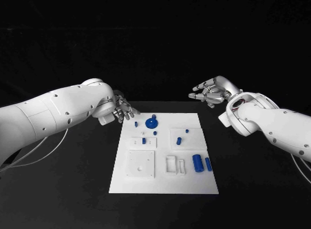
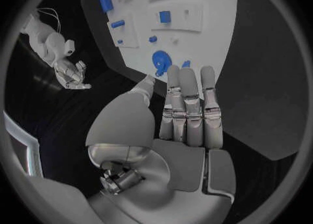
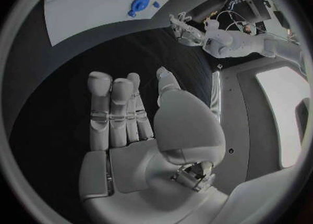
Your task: Assemble the parts on the task board
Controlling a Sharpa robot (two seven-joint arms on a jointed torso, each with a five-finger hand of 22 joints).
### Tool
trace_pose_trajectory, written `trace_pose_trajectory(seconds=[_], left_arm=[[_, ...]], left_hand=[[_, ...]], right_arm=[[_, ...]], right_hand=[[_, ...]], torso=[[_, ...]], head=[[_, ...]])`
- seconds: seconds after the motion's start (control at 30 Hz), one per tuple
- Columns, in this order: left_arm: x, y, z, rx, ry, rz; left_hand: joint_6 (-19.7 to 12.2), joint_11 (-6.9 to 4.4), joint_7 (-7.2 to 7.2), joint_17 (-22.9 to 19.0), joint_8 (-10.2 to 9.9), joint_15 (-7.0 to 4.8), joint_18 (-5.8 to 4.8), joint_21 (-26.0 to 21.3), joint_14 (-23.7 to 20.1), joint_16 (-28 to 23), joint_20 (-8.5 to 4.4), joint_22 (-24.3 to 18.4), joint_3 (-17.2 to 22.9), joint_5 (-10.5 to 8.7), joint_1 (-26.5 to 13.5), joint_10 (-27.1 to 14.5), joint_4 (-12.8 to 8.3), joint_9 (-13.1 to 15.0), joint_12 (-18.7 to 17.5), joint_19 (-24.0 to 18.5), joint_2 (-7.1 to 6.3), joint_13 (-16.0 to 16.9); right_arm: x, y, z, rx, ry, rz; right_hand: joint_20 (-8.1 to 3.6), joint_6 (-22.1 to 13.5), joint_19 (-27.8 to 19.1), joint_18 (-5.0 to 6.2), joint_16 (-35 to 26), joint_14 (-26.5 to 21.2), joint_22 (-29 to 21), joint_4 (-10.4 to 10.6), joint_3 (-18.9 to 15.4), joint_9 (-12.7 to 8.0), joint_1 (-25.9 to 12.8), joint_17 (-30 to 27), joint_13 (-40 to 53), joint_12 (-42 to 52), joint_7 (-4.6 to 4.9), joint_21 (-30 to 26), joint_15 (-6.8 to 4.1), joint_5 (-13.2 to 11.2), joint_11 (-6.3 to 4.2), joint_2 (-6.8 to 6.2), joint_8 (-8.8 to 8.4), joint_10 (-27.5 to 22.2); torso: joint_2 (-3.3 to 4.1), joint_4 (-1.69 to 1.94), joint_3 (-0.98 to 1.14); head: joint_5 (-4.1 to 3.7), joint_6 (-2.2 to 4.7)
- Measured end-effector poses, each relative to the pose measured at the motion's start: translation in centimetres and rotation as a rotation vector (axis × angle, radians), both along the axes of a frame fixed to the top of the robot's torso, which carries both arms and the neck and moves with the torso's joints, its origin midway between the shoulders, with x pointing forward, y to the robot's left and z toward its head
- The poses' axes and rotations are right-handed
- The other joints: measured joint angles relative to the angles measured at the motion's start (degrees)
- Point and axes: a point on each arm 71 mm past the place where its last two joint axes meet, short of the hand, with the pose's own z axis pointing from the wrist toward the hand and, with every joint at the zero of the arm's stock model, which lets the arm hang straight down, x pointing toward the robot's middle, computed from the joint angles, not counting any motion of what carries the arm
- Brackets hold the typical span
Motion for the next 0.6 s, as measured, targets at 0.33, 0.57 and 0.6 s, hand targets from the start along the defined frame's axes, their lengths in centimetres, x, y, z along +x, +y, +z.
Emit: trace_pose_trajectory(seconds=[0.33,0.57,0.6], left_arm=[[1.5,0.1,0.3,0.049,-0.018,0.019],[1.9,0.4,-0.1,0.082,-0.005,0.021],[2.0,0.5,-0.2,0.086,-0.001,0.02]], left_hand=[[-1.26,0.41,0.44,-0.37,0.0,0.4,0.0,0.0,-0.4,0.0,0.33,-0.01,0.0,-1.48,-0.89,0.01,1.18,-0.37,-0.67,-0.33,-0.88,0.05],[-1.64,0.41,0.42,-0.57,0.0,0.39,0.01,0.0,-0.81,0.0,0.61,-0.11,0.2,0.45,-1.21,0.01,1.02,-0.67,-1.39,-0.62,-0.1,0.04],[-1.82,0.52,0.6,-0.64,0.0,0.39,0.0,0.0,-0.81,0.0,0.62,-0.16,-0.24,0.63,-1.4,-0.11,0.57,-0.77,-1.39,-0.62,0.25,0.04]], right_arm=[[0.0,0.2,0.2,0.006,-0.005,0.004],[-0.1,0.3,0.5,0.011,-0.01,0.006],[-0.1,0.3,0.5,0.013,-0.011,0.007]], right_hand=[[0.0,0.01,0.0,0.0,0.0,0.0,0.0,-0.01,-0.01,0.0,0.0,0.0,0.0,0.0,-0.01,0.0,0.0,0.0,0.0,0.0,0.0,0.0],[0.0,0.02,0.0,0.0,0.0,0.0,0.0,-0.01,-0.01,0.0,0.0,-0.08,-0.06,0.0,-0.02,0.01,0.0,0.51,0.0,0.0,0.0,0.0],[0.0,0.02,0.0,0.01,0.0,0.0,0.0,-0.01,-0.01,0.0,0.0,-0.08,-0.05,0.0,-0.02,0.01,0.0,0.51,0.0,0.0,0.0,0.0]], torso=[[0.73,-0.36,-0.03],[1.25,-0.58,-0.04],[1.33,-0.59,-0.04]], head=[[0.21,0.18],[0.34,0.38],[0.34,0.4]])
